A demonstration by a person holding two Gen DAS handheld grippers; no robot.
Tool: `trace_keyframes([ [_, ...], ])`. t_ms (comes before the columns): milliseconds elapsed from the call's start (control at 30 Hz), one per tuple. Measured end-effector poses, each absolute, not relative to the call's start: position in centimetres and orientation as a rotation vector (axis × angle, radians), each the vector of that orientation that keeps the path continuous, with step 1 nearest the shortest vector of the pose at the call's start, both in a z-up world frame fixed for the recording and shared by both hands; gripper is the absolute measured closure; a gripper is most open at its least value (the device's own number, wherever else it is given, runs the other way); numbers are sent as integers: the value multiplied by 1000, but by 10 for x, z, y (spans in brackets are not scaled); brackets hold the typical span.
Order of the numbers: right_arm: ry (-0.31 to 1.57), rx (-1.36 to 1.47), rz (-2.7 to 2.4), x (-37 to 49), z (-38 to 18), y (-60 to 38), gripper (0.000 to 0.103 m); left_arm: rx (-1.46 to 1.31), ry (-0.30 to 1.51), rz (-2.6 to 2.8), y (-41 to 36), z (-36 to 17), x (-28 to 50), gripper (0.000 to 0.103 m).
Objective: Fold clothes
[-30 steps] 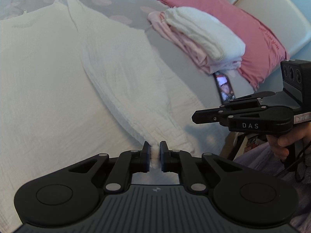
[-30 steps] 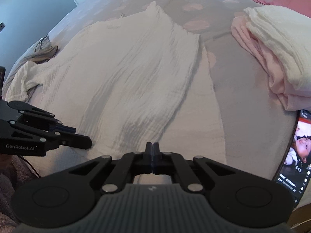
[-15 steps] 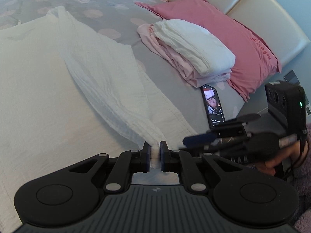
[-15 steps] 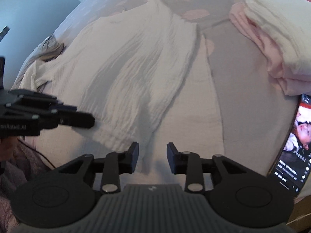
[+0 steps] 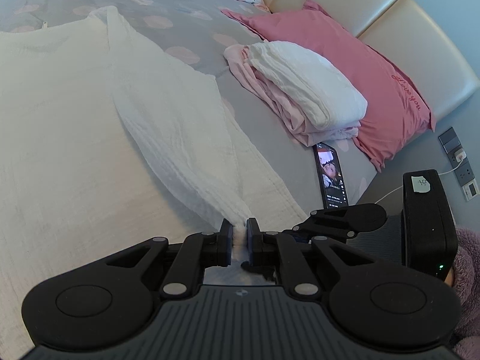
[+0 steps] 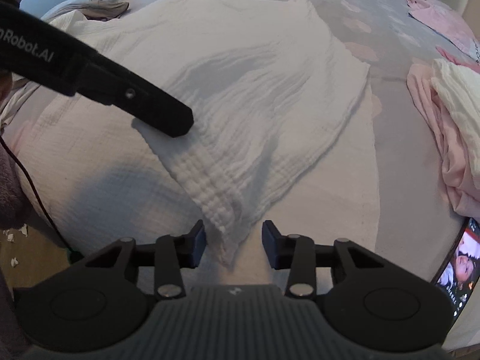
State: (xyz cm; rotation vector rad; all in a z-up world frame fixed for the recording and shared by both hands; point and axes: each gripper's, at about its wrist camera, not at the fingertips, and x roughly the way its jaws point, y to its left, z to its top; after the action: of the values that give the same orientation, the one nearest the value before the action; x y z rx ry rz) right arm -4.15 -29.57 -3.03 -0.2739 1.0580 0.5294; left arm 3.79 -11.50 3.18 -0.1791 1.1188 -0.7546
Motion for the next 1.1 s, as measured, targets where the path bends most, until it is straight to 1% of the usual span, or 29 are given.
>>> trace_keyframes([
  [33, 1053, -280, 525, -41, -30, -298, 80, -187, 1121, -752, -115, 32, 39, 96],
  [67, 1048, -286, 520, -40, -29, -300, 87, -194, 1123, -750, -115, 32, 40, 96],
  [133, 1040, -321, 503, -40, -23, -305, 93, -207, 1129, -751, -119, 33, 42, 96],
  [367, 991, -404, 422, -24, 16, -340, 96, -200, 1086, -831, -154, 54, 41, 96],
  [500, 909, -516, 377, -24, 55, -358, 96, -230, 1042, -890, -176, 71, 40, 96],
  [600, 886, -605, 355, -27, 74, -366, 96, -204, 1056, -916, -191, 68, 35, 96],
  [700, 932, -639, 367, -32, 62, -372, 96, -172, 1111, -904, -197, 50, 32, 96],
  [867, 1030, -630, 440, -40, 16, -366, 96, -152, 1212, -847, -183, 17, 31, 96],
  [1100, 1077, -688, 520, -45, -15, -349, 95, -128, 1252, -805, -176, -4, 25, 96],
])
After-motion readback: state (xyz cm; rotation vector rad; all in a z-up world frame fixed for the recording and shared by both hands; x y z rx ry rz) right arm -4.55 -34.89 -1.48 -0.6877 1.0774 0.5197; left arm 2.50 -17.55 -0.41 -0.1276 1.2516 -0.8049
